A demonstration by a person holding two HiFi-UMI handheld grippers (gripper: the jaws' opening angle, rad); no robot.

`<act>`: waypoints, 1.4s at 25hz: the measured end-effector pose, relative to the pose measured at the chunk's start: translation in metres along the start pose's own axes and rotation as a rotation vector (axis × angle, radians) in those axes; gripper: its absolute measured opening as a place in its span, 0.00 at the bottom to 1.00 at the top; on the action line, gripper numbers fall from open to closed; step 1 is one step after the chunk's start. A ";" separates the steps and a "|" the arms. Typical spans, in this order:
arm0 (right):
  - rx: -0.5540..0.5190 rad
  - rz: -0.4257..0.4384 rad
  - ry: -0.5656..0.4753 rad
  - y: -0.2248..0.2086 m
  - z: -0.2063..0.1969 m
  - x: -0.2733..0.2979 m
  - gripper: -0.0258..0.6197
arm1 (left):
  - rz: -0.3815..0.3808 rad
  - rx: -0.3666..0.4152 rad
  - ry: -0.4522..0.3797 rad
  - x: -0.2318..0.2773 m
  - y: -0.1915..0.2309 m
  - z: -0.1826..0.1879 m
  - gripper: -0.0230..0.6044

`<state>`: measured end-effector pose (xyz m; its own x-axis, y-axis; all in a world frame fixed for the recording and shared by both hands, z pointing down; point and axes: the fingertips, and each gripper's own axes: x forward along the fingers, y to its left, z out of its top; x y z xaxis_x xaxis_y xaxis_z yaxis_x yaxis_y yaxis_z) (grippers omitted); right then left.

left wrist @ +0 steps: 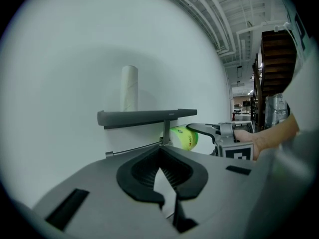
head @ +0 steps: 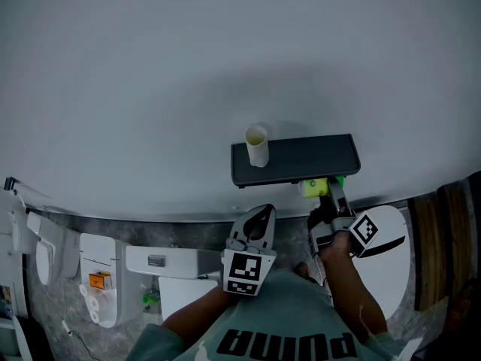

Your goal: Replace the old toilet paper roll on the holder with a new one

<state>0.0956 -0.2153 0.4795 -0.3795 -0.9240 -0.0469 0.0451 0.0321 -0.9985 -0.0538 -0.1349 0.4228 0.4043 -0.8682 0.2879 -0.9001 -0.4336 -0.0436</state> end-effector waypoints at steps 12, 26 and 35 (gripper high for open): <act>-0.471 -0.054 0.047 0.037 -0.015 -0.046 0.68 | -0.048 -0.028 -0.024 -0.003 -0.005 -0.001 0.04; -1.326 -0.235 0.087 0.077 -0.071 -0.091 0.06 | -0.149 -0.081 -0.029 -0.013 -0.017 -0.026 0.04; -1.369 -0.389 0.099 0.051 -0.093 -0.112 0.06 | -0.222 -0.140 -0.023 -0.024 -0.014 -0.056 0.04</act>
<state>0.0550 -0.0744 0.4313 -0.2251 -0.9310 0.2872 -0.9667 0.1764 -0.1856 -0.0600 -0.0939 0.4703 0.5965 -0.7616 0.2532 -0.8020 -0.5777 0.1517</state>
